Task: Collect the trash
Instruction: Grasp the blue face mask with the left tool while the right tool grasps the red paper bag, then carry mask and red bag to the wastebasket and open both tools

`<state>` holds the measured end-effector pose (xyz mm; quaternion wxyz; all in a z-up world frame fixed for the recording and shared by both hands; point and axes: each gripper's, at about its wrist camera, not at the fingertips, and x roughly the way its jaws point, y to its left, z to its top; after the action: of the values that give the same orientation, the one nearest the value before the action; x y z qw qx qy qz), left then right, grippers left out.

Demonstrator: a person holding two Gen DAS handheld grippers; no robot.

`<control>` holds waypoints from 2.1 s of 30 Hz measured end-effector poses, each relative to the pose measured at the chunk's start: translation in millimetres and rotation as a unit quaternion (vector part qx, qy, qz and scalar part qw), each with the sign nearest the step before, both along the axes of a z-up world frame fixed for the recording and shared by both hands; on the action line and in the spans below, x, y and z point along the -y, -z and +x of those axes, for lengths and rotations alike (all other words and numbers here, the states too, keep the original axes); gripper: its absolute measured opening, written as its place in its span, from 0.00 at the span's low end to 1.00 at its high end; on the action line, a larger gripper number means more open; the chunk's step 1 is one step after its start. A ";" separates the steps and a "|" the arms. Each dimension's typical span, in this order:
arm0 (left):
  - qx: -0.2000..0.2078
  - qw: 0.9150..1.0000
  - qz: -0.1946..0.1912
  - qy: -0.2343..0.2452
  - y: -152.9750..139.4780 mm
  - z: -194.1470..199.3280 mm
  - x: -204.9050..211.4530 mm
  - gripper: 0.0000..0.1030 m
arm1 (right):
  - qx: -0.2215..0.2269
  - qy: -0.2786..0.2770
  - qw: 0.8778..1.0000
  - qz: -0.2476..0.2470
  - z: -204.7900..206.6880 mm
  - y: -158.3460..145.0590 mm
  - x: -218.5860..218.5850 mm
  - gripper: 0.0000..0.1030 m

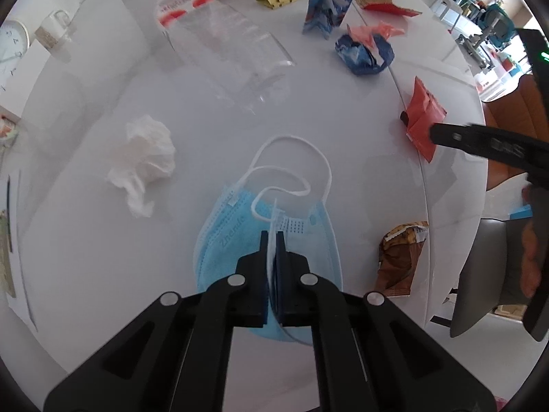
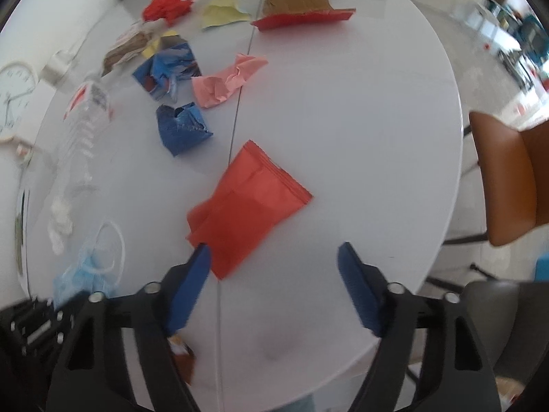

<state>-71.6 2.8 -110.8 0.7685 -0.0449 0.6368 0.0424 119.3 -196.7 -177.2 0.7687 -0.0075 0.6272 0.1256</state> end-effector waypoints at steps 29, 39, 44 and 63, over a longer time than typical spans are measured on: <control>0.060 0.982 -0.060 0.167 -58.3 -3.1 -37.0 0.02 | 0.055 0.126 0.990 0.038 -50.5 -47.1 12.9 0.10; 0.087 0.975 -0.076 0.188 -97.5 -26.2 33.3 0.02 | 0.036 0.079 0.996 0.000 -113.9 -58.7 103.2 0.10; 0.079 0.976 -0.088 0.181 -98.0 -32.1 94.6 0.02 | 0.007 0.027 1.000 -0.006 -123.5 -36.3 144.2 0.10; 0.006 0.984 -0.084 0.155 -30.5 -32.6 236.8 0.02 | -0.012 -0.094 0.995 -0.030 -104.1 20.2 195.3 0.73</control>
<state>-104.2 -234.0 -80.3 0.7630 -0.0098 0.6329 -0.1314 15.2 -392.0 -197.4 0.7456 -0.0882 0.6361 0.1780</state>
